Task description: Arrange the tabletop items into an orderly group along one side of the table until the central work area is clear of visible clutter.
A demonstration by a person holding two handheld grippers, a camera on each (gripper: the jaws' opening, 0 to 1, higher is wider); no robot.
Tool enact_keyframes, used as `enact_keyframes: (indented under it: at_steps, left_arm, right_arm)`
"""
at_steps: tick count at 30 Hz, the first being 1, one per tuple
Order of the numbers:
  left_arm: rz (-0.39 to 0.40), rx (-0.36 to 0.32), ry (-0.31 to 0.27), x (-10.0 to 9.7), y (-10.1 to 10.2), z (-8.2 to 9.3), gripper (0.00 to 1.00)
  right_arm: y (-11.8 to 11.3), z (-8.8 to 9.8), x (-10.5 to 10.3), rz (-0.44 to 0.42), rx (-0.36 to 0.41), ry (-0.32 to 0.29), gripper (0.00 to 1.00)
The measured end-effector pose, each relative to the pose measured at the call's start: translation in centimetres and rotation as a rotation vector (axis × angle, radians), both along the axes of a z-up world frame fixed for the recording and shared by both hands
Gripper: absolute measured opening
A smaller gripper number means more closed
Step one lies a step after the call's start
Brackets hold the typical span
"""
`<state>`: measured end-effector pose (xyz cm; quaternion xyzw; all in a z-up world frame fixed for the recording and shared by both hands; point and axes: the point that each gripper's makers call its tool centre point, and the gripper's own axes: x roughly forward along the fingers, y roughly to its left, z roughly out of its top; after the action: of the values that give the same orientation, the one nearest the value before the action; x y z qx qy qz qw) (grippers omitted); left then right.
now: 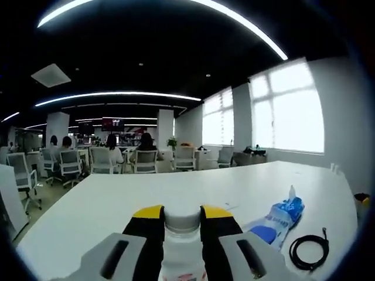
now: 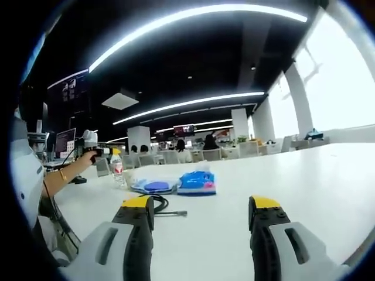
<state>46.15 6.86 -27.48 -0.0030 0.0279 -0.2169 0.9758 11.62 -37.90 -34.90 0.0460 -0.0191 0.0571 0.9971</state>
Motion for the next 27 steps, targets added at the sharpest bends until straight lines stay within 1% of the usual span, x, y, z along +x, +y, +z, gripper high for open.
enact_keyframes:
  at_steps: [4, 5, 6, 7, 9, 11, 12, 14, 17, 18, 19, 20, 21, 24, 27]
  left_arm:
    - [-0.003, 0.022, 0.005, 0.1, 0.0, -0.9, 0.21]
    - [-0.004, 0.000, -0.033, 0.1, -0.1, -0.3, 0.21]
    - [-0.004, 0.012, -0.004, 0.0, 0.1, -1.0, 0.21]
    - [-0.012, -0.005, -0.024, 0.0, -0.1, -0.8, 0.22]
    - [-0.017, -0.021, -0.023, -0.2, 0.3, -0.9, 0.22]
    - [-0.020, -0.038, -0.038, -0.2, 0.3, -0.9, 0.22]
    - [-0.022, -0.038, -0.062, -0.3, 0.2, -0.9, 0.22]
    - [-0.016, -0.048, -0.073, -0.4, 0.1, -0.8, 0.23]
    - [0.002, -0.041, -0.116, -0.5, 0.1, -0.8, 0.23]
    - [0.007, -0.028, -0.124, -0.5, 0.1, -0.8, 0.23]
    - [0.010, -0.017, -0.123, -0.5, 0.1, -0.9, 0.23]
    - [0.010, 0.001, -0.115, -0.5, 0.0, -1.2, 0.25]
    - [0.008, 0.005, -0.112, -0.6, -0.1, -1.4, 0.28]
    - [0.001, -0.007, -0.097, -1.4, -0.2, -2.2, 0.38]
    - [0.018, -0.013, -0.086, -2.1, 0.0, -3.0, 0.40]
  right_arm:
    - [0.4, -0.4, 0.4, 0.011, -0.001, 0.011, 0.63]
    - [0.4, -0.4, 0.4, 0.012, -0.001, 0.013, 0.63]
    - [0.5, -0.5, 0.5, 0.013, -0.002, 0.016, 0.63]
    - [0.5, -0.6, 0.5, 0.014, -0.003, 0.019, 0.63]
    - [0.6, -0.6, 0.6, 0.015, -0.002, 0.019, 0.63]
    - [0.7, -0.7, 0.6, 0.015, 0.003, 0.018, 0.63]
    - [0.7, -0.8, 0.6, 0.017, 0.005, 0.020, 0.63]
    - [0.8, -1.0, 0.6, 0.019, 0.007, 0.024, 0.63]
    - [1.0, -1.2, 0.5, 0.022, 0.010, 0.029, 0.63]
    - [1.0, -1.3, 0.5, 0.022, 0.012, 0.031, 0.63]
    - [1.0, -1.3, 0.5, 0.022, 0.012, 0.031, 0.63]
    - [0.8, -1.3, 0.4, 0.019, 0.012, 0.032, 0.64]
    - [0.7, -1.3, 0.3, 0.017, 0.013, 0.031, 0.64]
    - [0.4, -1.3, 0.3, 0.012, 0.014, 0.032, 0.64]
    - [0.3, -1.3, 0.3, 0.010, 0.010, 0.034, 0.64]
